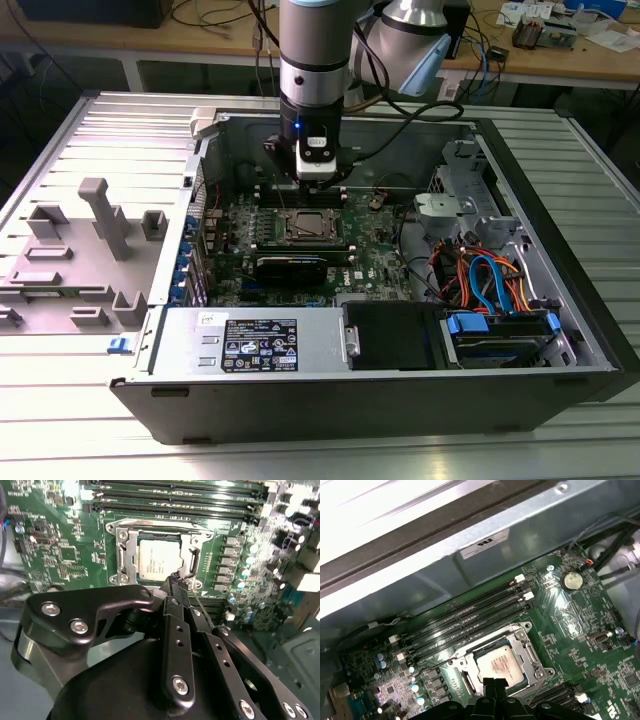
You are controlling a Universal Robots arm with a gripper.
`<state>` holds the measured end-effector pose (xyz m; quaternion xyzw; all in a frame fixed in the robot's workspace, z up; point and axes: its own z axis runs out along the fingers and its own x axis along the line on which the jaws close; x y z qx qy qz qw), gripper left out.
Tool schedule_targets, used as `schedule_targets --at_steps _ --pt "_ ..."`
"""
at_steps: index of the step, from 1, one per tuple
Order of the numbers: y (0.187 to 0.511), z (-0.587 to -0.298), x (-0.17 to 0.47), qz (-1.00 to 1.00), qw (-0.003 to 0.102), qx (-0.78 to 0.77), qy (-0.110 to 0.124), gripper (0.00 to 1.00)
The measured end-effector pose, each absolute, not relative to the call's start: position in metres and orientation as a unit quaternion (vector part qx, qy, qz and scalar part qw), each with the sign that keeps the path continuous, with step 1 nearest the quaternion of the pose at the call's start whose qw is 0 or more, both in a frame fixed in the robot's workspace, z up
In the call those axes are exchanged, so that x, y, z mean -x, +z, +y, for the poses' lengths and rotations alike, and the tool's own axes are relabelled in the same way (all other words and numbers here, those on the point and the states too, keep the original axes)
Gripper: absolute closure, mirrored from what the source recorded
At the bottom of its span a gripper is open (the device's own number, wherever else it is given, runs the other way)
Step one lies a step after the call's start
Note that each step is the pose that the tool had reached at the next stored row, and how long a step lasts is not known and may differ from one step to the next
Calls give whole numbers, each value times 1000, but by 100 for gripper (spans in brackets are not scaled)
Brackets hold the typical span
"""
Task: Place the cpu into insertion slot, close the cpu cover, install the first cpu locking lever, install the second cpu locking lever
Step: 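Install the first cpu locking lever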
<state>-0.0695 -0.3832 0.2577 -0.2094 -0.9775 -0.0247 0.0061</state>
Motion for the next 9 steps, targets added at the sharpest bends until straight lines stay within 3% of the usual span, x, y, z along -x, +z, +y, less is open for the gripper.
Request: schedule_targets --at_steps 6,9 --pt "256 -383 69 -990 7 142 -24 89" --pt "256 -383 71 -990 -8 138 -26 89"
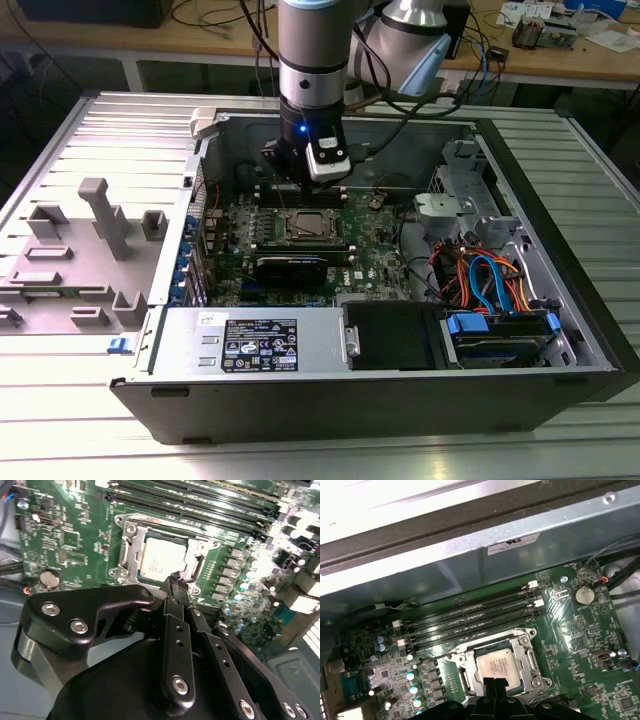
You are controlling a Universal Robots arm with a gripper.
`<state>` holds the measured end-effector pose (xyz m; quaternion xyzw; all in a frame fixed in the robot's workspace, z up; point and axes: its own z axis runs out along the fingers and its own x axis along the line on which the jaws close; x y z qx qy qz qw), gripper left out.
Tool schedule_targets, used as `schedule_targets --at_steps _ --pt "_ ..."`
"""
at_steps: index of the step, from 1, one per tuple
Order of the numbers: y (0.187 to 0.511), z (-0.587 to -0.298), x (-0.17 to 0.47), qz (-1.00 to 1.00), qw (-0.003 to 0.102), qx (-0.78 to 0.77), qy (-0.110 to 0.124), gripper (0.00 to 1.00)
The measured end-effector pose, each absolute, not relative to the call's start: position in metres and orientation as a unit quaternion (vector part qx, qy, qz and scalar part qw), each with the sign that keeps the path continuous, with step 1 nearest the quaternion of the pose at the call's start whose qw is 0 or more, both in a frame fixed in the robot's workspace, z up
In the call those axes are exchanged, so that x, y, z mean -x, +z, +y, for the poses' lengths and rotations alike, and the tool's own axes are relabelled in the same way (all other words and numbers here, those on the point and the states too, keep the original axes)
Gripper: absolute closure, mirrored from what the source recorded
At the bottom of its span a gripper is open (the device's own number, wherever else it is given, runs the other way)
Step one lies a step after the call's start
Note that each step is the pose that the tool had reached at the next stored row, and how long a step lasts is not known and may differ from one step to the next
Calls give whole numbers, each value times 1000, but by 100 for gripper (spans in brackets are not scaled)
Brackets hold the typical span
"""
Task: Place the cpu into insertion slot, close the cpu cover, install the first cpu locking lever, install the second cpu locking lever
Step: 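Install the first cpu locking lever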
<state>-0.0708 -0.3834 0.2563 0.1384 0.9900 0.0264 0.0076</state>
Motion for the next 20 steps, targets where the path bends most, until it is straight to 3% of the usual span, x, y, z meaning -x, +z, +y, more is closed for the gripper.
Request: schedule_targets --at_steps 20 --pt "256 -383 88 990 11 -135 27 89"
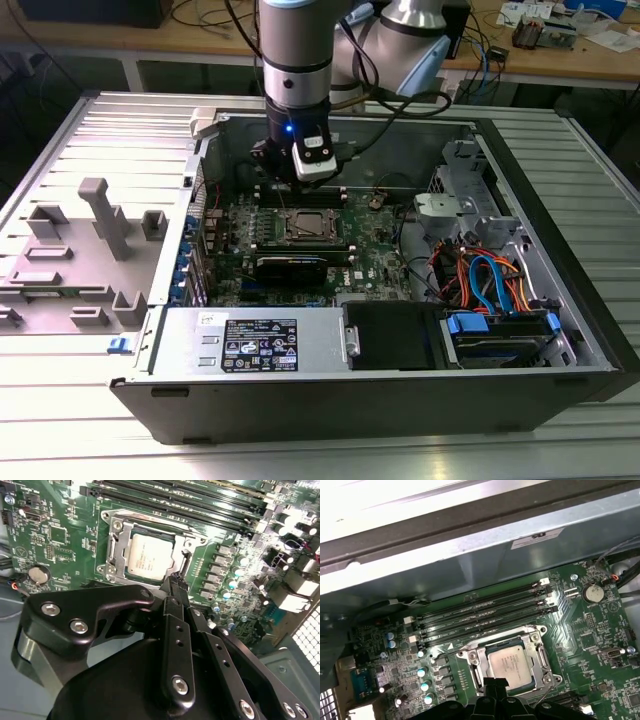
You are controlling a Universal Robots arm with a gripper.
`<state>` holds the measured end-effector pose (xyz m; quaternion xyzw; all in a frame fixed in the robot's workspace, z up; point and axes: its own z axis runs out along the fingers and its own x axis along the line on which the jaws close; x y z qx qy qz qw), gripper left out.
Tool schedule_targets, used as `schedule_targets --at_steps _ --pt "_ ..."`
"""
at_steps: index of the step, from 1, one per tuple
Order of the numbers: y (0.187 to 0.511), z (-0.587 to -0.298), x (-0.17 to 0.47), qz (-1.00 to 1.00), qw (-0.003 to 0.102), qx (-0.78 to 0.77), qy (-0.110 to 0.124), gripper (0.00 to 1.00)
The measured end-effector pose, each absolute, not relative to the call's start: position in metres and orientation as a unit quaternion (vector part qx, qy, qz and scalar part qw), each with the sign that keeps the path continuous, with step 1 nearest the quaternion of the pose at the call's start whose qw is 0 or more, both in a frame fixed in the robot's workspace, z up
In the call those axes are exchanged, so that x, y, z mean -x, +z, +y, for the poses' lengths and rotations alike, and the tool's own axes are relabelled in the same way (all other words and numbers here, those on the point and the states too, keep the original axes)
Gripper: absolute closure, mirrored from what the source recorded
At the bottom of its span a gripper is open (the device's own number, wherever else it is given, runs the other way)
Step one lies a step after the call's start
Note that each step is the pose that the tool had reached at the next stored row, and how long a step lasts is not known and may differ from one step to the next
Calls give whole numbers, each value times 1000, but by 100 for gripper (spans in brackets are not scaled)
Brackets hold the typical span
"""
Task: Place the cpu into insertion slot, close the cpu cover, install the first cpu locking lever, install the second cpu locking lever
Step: 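Install the first cpu locking lever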
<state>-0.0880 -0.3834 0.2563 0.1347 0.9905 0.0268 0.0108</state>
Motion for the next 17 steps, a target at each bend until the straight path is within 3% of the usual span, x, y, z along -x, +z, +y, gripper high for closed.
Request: schedule_targets --at_steps 17 --pt "256 -383 95 991 11 -133 27 89"
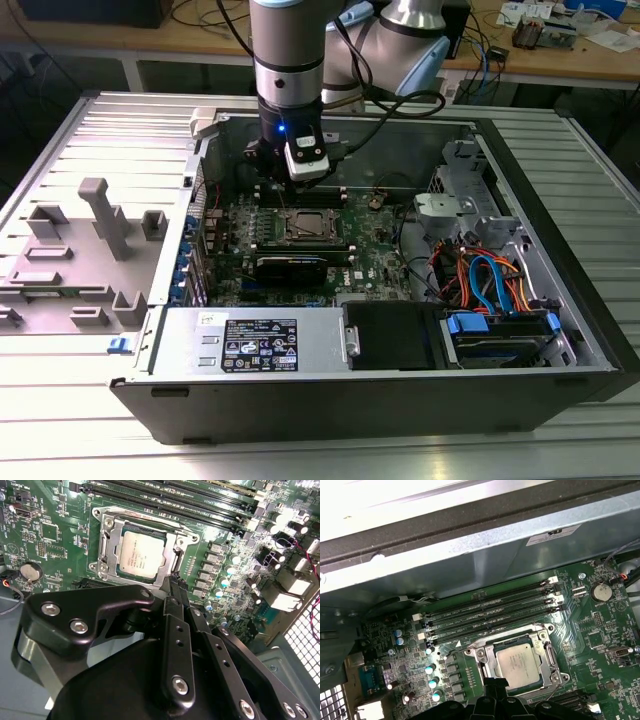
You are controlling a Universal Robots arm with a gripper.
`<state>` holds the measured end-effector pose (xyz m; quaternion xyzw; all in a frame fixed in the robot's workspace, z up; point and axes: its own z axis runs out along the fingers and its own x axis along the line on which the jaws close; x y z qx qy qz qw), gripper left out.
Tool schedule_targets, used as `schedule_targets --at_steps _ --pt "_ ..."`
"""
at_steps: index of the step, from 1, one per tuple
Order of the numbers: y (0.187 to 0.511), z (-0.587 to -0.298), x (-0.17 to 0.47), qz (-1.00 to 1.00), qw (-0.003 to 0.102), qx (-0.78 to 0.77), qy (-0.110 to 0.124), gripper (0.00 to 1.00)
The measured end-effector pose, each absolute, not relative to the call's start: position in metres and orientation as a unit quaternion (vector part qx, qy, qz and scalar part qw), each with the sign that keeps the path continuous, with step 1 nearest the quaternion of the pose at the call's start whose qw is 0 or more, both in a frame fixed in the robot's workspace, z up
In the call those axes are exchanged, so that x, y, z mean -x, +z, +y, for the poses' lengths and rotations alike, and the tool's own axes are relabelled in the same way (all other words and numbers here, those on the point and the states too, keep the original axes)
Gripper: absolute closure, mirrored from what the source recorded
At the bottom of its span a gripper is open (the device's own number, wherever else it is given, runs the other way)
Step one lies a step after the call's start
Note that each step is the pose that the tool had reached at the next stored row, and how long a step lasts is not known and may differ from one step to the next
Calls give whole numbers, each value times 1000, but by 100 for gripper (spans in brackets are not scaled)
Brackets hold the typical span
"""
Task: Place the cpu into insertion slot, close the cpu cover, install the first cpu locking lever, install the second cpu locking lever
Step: 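Install the first cpu locking lever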
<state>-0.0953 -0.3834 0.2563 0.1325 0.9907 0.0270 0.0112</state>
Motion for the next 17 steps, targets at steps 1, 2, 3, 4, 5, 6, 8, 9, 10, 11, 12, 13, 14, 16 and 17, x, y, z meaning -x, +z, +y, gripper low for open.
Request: schedule_targets --at_steps 1,2,3,4,5,6,8,9,10,11,12,13,14,16,17 --pt "256 -383 95 991 11 -133 27 89" --pt "256 -383 95 991 11 -133 27 89" --pt "256 -383 96 991 11 -133 27 89" --pt "256 -384 97 991 11 -131 27 89" --pt "256 -383 97 992 11 -126 27 89" --pt "256 -383 97 992 11 -119 27 89" --pt "256 -383 97 996 10 -82 28 89" --pt "256 -383 97 997 9 -70 28 89" --pt "256 -383 97 998 9 -63 28 89" --pt "256 -383 97 998 9 -54 28 89" --pt "256 -383 98 998 9 -50 28 89" --pt "256 -383 98 999 9 -46 28 89" --pt "256 -383 97 999 9 -40 28 89" --pt "256 -383 98 999 9 -23 28 89" --pt "256 -384 97 1000 9 -9 28 89"
